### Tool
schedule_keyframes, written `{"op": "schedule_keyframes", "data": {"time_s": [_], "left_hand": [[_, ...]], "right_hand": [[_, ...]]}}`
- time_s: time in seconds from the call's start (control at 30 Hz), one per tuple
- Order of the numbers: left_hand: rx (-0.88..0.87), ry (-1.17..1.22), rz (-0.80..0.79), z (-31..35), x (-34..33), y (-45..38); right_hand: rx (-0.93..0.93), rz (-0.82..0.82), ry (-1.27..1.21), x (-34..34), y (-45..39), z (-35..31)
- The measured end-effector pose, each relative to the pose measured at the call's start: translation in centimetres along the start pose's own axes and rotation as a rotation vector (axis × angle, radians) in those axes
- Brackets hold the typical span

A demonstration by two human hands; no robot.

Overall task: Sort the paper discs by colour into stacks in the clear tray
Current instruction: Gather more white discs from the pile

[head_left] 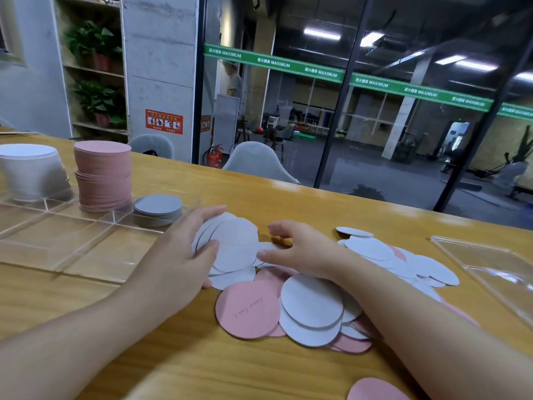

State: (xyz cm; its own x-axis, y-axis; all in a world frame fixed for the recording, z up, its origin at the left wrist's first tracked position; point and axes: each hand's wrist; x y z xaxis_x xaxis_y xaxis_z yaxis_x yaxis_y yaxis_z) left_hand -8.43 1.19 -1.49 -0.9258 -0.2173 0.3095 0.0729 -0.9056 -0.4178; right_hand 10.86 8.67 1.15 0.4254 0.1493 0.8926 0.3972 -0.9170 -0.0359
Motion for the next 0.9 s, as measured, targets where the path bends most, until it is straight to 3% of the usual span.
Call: {"op": "schedule_keyframes", "data": {"time_s": [0.47,0.9], "left_hand": [[0.011,0.047,0.033,-0.3,0.1,-0.1],[0.040,0.016,0.039,0.0,0.2,-0.1]], "right_hand": [[-0.183,-0.317,0.175,1.7,-1.1,-2.9],[-0.174,-0.177,-0.024,1.2,-1.0,-1.8]]}}
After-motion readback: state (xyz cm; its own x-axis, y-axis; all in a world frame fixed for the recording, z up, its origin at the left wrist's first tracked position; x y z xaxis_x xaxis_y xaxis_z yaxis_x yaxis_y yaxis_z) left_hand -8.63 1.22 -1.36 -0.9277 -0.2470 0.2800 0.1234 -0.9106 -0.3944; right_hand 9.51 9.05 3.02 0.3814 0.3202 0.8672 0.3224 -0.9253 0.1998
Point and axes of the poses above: each hand's wrist, its own y-axis away from the middle knuckle, its own x-axis out of the back of the hand, z = x × y
